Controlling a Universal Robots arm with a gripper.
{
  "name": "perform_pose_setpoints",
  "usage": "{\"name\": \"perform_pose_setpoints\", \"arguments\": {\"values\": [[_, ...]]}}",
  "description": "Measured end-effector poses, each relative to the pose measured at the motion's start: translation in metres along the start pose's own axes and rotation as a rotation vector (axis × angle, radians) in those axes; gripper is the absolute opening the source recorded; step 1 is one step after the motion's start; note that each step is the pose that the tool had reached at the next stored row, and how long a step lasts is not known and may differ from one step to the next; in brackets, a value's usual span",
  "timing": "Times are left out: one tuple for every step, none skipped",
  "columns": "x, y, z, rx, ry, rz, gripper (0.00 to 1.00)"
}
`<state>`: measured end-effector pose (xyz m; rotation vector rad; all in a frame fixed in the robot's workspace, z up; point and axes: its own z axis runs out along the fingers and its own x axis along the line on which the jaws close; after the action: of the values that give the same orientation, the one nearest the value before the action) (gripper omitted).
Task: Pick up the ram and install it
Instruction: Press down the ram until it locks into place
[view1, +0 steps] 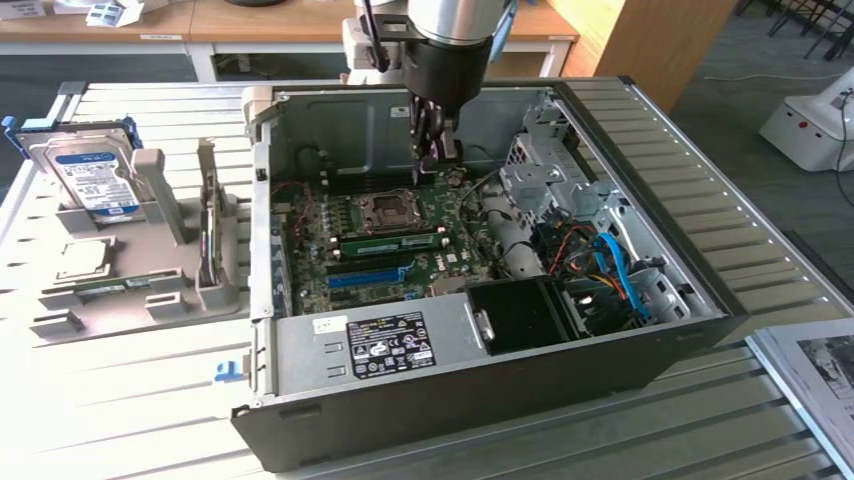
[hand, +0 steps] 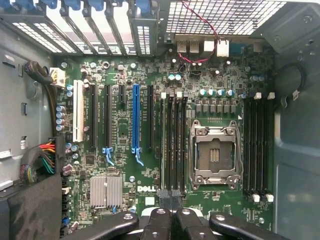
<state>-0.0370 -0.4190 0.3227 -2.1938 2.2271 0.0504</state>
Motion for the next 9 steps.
{"name": "perform_pose_setpoints", "arguments": {"values": [[0.0, -0.0006, 0.0, 0.0, 0.0001, 0.0, 0.1], [0.0, -0.0016, -0.0001, -0.0001, 0.0002, 0.0, 0.1], [0.0, -0.0029, -0.0001, -0.0001, 0.0002, 0.0, 0.1], [0.0, -0.0043, -0.0001, 0.0, 0.0001, 0.0, 0.1], [0.0, -0.0059, -0.0001, 0.0, 0.0001, 0.0, 0.1], [0.0, -0.0074, -0.0001, 0.0, 0.0, 0.0, 0.1], [0.0, -0.0089, -0.0001, 0.0, 0.0001, 0.0, 0.1], [0.0, -0.0104, -0.0001, 0.0, 0.0, 0.0, 0.1], [0.0, -0.0119, -0.0001, 0.0, 0.0, 0.0, 0.1]]}}
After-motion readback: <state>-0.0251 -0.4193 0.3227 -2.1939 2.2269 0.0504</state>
